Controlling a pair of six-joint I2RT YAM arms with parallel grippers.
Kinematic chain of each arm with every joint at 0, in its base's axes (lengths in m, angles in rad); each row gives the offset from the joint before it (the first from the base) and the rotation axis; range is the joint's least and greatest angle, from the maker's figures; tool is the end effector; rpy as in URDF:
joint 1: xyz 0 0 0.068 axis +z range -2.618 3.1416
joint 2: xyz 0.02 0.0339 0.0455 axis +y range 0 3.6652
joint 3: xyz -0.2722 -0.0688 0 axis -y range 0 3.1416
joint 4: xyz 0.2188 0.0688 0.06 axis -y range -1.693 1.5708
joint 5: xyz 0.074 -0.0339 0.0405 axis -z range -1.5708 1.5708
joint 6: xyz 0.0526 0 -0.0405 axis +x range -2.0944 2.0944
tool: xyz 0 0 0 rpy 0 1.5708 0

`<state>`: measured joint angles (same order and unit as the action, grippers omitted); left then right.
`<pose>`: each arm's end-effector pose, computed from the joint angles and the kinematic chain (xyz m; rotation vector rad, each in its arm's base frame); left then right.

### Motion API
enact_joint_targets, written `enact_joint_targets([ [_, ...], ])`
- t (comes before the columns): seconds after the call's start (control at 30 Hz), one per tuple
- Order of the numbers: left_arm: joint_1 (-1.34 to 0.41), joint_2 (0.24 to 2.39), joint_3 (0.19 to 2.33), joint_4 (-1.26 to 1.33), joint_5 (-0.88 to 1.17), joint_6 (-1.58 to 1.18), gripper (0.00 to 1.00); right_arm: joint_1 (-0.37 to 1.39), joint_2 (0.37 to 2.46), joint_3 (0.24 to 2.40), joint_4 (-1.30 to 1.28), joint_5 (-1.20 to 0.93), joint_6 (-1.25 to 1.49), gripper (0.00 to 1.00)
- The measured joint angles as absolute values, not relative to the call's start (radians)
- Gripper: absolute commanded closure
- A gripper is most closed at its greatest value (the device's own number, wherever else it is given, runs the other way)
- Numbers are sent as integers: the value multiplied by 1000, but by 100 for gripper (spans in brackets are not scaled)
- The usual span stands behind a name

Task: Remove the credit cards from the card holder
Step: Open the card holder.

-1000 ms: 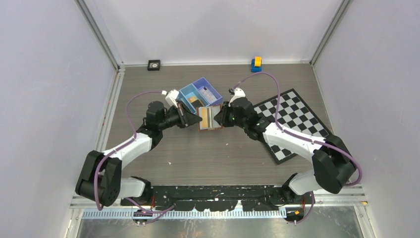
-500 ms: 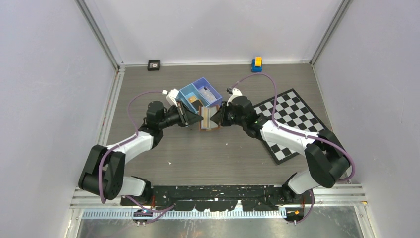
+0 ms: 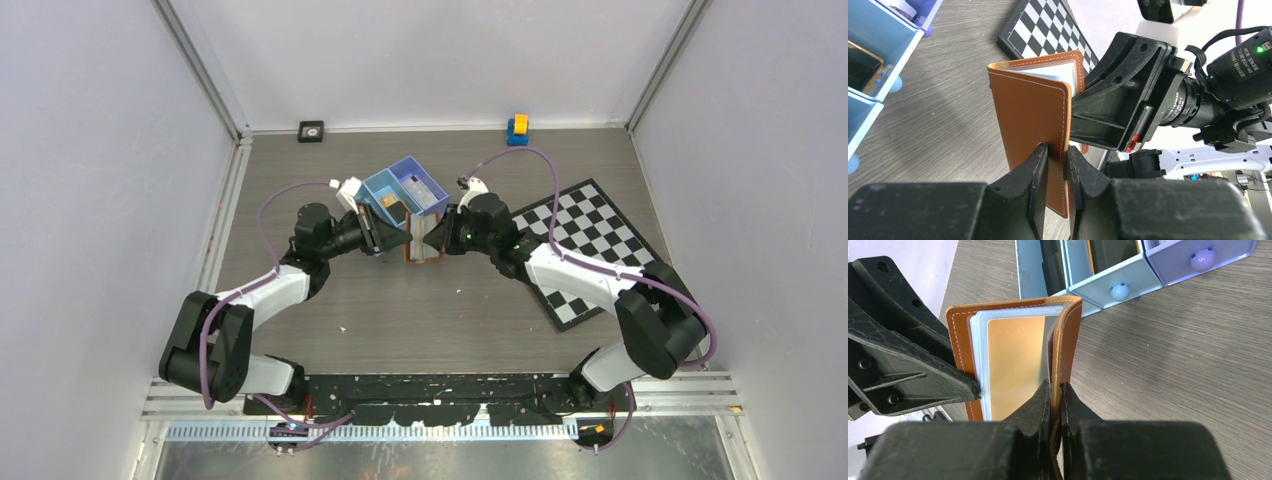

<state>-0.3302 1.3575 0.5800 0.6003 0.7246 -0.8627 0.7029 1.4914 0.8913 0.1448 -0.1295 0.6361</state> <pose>0.2460 -0.1212 0.2488 0.0799 1.9529 -1.4600 0.2445 0.2160 0.2553 -0.1596 2.1578 0.9469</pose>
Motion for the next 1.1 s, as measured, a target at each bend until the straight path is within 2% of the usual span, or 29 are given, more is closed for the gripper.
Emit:
enact_joint_targets([
  [0.2, -332, 1357, 580, 614, 735, -864, 76, 703, 1491, 887, 150, -141, 639, 100],
  [0.43, -333, 1357, 581, 554, 720, -833, 58, 703, 1491, 873, 157, -151, 639, 99],
  [0.47, -333, 1357, 581, 543, 717, -829, 58, 704, 1491, 871, 157, -154, 639, 100],
  [0.63, -333, 1357, 581, 519, 707, -826, 70, 705, 1491, 870, 158, -162, 639, 99],
  [0.77, -332, 1357, 581, 527, 709, -832, 62, 705, 1491, 870, 160, -163, 639, 100],
  [1.1, -333, 1357, 581, 571, 720, -842, 64, 705, 1491, 869, 172, -171, 649, 100],
])
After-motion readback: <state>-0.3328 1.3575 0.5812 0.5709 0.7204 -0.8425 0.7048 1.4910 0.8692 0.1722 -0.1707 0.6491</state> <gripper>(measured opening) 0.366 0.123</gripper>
